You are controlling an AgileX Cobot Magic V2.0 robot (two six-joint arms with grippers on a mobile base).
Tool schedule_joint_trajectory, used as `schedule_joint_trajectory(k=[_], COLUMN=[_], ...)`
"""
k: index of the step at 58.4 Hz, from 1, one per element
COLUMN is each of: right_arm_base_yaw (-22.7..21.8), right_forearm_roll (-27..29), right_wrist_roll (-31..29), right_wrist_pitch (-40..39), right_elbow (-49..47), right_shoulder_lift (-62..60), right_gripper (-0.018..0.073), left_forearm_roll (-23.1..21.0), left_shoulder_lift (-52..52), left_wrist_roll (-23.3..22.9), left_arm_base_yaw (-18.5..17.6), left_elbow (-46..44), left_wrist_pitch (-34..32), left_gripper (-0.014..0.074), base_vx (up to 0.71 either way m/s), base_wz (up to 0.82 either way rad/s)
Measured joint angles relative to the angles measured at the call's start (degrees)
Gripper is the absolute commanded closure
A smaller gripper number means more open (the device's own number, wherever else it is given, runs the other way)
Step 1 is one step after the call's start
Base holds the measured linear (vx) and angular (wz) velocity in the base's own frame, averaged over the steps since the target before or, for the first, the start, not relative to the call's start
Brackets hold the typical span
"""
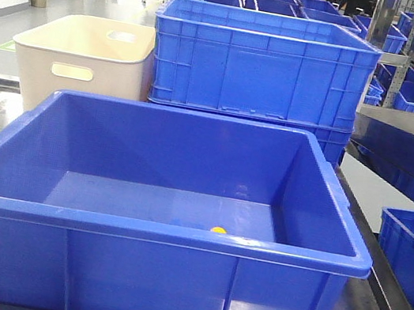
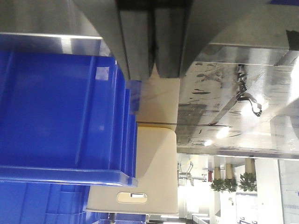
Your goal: Pick red and yellow blocks into blue bin
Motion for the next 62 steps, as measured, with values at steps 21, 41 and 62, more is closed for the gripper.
schedule_joint_trajectory(k=[21, 41, 62], right_arm_base_yaw=[0.00, 0.00, 0.00], right_forearm_roll=[-1.39, -1.39, -1.39], right_wrist_roll=[2.75, 2.75, 2.75], right_wrist_pitch=[-0.39, 0.00, 0.00], right_elbow=[0.00, 0.00, 0.00], right_shoulder_lift=[0.00, 0.00, 0.00], right_gripper=[0.0569, 0.0569, 0.0569], left_forearm_roll=[0.00, 0.00, 0.00], left_shoulder_lift=[0.00, 0.00, 0.00], left_wrist_roll=[0.00, 0.00, 0.00], left_arm_base_yaw=[0.00, 0.00, 0.00], left_elbow=[0.00, 0.00, 0.00], left_wrist_pitch=[0.00, 0.00, 0.00], left_gripper=[0.0603, 0.0603, 0.0603], base_vx=[0.00, 0.00, 0.00], base_wz=[0.00, 0.00, 0.00])
